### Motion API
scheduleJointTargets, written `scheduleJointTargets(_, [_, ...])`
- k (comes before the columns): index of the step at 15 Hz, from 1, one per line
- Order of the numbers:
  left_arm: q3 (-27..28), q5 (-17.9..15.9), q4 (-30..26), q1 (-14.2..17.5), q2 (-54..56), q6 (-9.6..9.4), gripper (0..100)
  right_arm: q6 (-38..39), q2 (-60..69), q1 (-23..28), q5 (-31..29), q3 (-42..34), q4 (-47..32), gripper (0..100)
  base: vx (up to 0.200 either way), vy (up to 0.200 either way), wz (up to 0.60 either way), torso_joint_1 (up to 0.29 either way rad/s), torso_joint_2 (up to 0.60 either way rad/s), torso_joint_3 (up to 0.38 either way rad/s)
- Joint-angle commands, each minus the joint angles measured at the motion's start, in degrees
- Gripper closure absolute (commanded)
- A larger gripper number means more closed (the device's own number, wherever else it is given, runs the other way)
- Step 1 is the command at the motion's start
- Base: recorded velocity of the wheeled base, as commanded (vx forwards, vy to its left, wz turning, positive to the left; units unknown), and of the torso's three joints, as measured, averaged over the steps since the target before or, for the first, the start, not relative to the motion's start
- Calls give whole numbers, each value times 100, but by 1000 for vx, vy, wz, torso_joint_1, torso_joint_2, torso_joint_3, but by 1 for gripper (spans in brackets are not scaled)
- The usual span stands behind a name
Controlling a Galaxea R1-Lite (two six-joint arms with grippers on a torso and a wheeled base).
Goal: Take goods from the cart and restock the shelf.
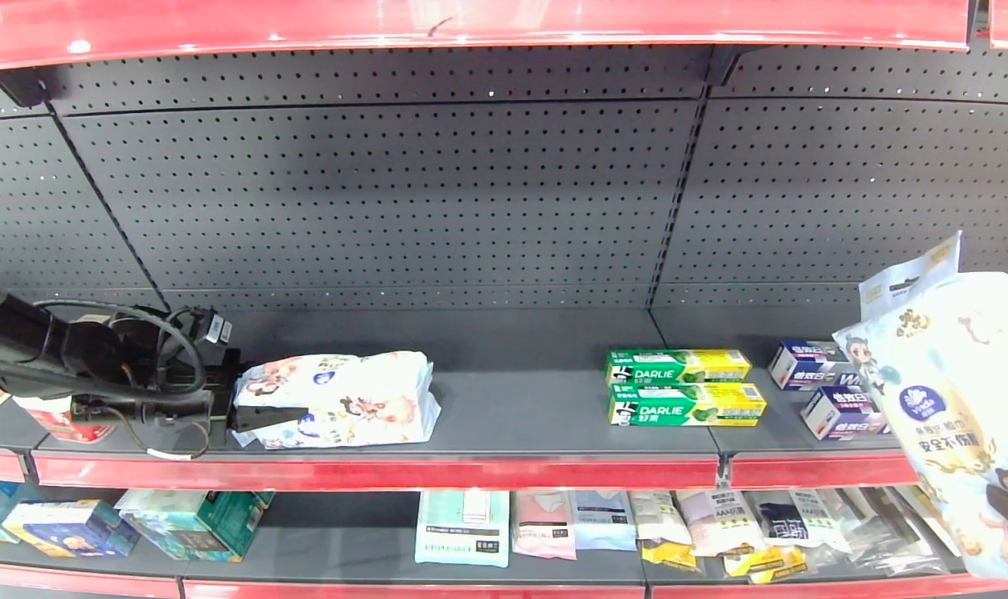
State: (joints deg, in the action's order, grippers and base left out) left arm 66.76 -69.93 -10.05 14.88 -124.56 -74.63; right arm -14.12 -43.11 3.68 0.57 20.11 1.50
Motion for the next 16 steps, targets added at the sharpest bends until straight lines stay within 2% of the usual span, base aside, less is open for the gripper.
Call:
scheduleJointTargets(1, [-13, -4, -94, 6, 90, -60, 100, -3, -58, 1, 4, 19, -1, 100, 0, 0, 0, 0, 0, 0])
scheduleJointTargets(4, [-13, -4, -419, 6, 204, -227, 100, -30, -93, 1, 4, 72, -1, 100, 0, 0, 0, 0, 0, 0])
scheduleJointTargets(8, [-5, -12, -419, 67, 37, -456, 100, -100, -119, 1, 13, 116, 8, 100, 0, 0, 0, 0, 0, 0])
scheduleJointTargets(14, [-31, -127, -419, 67, -42, -535, 100, -126, -119, 1, 4, 124, 8, 100, 0, 0, 0, 0, 0, 0])
scheduleJointTargets(16, [-101, -135, -419, 76, -42, -772, 100, -153, -119, 1, 13, 133, 8, 100, 0, 0, 0, 0, 0, 0])
